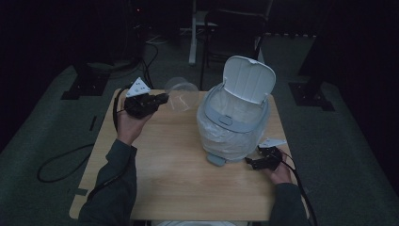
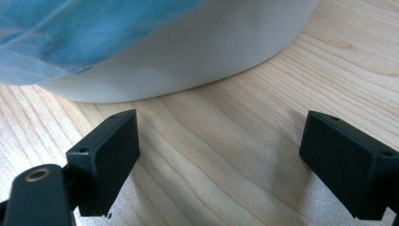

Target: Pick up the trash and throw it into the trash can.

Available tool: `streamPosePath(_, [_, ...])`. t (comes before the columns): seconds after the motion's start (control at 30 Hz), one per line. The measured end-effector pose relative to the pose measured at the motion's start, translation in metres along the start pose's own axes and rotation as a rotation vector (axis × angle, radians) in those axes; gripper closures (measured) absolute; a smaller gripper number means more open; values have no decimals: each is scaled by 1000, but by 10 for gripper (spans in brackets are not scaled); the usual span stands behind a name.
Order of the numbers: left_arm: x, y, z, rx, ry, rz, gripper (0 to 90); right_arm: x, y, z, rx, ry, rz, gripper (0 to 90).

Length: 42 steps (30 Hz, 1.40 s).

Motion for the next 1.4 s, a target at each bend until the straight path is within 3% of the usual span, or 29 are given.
streamPosePath(1.4, [43, 11, 10, -12, -57, 67, 844, 0, 0, 0, 0, 0, 0, 117])
Point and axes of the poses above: each handheld gripper's, and its own axes: y roughly backward along the jaws, x roughly out of its top, z roughly to its right, the point moved 1 cm from there along -y, roughly forward along the jaws
